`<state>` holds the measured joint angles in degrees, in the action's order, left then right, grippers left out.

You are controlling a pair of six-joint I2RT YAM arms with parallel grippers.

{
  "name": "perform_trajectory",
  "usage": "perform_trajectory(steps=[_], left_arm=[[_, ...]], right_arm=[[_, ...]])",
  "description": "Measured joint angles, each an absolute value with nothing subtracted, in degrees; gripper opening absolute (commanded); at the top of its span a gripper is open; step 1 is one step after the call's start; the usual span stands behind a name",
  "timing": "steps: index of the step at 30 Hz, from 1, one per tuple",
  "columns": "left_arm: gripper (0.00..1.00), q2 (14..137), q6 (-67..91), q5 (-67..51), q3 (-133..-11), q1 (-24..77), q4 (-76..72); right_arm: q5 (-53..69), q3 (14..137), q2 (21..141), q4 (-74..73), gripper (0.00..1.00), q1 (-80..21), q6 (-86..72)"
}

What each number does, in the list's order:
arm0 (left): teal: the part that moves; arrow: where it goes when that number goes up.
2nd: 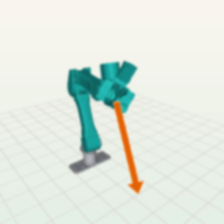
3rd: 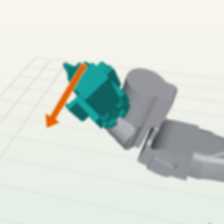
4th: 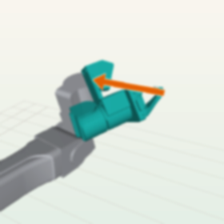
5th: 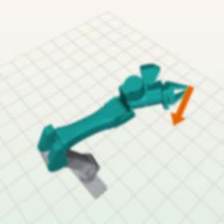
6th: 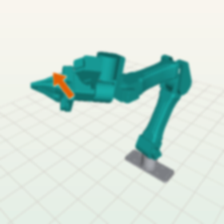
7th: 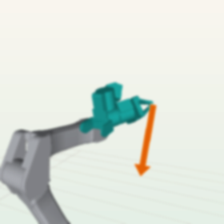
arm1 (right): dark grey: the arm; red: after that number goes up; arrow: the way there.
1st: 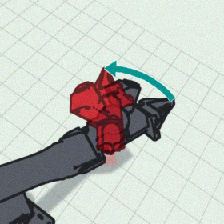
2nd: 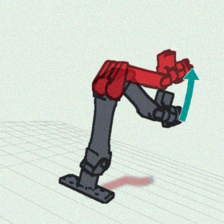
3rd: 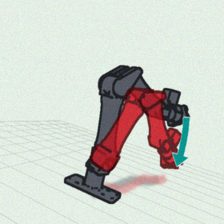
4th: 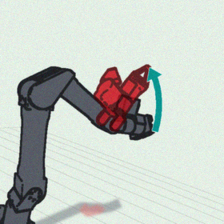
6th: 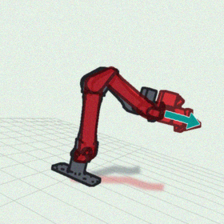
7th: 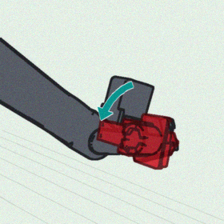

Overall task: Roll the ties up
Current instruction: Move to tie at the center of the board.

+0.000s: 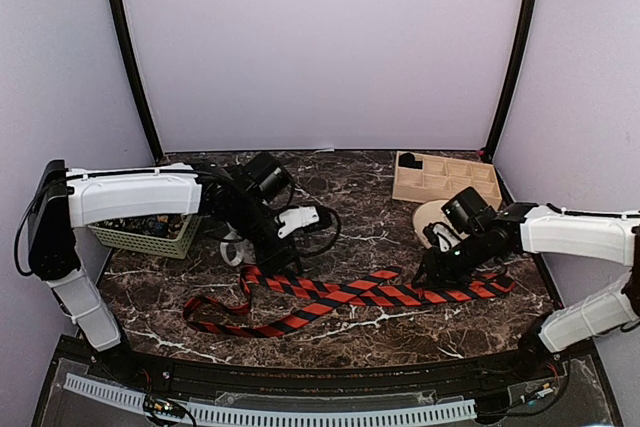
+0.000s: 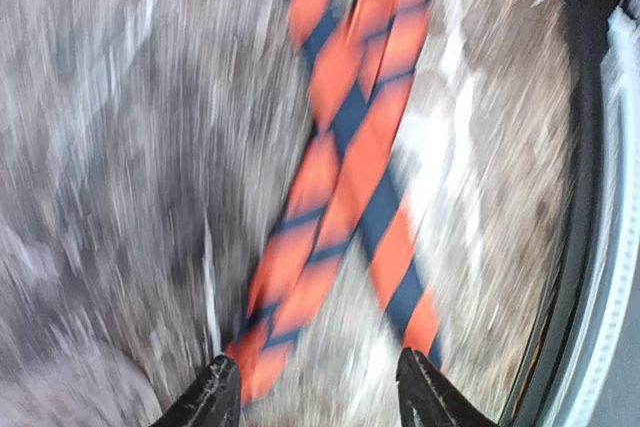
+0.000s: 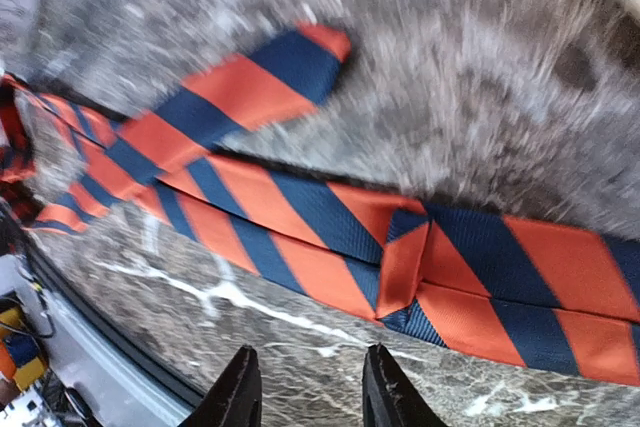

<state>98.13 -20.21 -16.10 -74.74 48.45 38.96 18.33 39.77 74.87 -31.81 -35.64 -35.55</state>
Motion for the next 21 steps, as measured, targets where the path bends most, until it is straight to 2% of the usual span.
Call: perform_trajectory(steps=[2,3,4,5,7,12,14,18,21], left_arm=[[0.68,96.68,-19.40,-16.08,-75.66,51.70,33.17],[0.78,96.29,-18.70,-15.97,-75.77,52.99,29.85],[0.92,96.07,-18.02,-15.97,-75.77,54.00,27.29],[0.98,95.94,-16.19,-16.10,-75.70,55.18,23.27],[0.99,95.92,-12.75,-16.23,-75.26,55.90,15.92],[0.97,100.40,-1.58,-18.35,-78.06,54.43,4.95],[0.90,105.12,-0.75,-19.73,-81.87,54.28,4.34],[0.68,113.93,-1.89,-18.09,-86.50,55.88,5.06],[0.60,120.20,-3.03,-16.19,-88.90,58.08,6.83]], right_arm=[[17.93,40.62,71.18,-31.81,0.38,-34.35,-36.27],[17.89,41.10,69.54,-31.70,0.38,-33.67,-36.58],[17.82,41.45,68.40,-31.68,0.39,-33.08,-36.93],[17.76,41.71,67.37,-31.57,0.40,-32.45,-37.19],[17.76,41.80,66.22,-31.53,0.41,-31.33,-37.78],[18.04,41.74,65.30,-31.88,0.41,-27.92,-38.41],[18.22,41.43,64.99,-31.81,0.41,-26.72,-38.50],[18.46,40.01,65.14,-31.75,0.39,-25.45,-38.72],[18.70,39.11,66.04,-31.68,0.37,-25.32,-38.89]])
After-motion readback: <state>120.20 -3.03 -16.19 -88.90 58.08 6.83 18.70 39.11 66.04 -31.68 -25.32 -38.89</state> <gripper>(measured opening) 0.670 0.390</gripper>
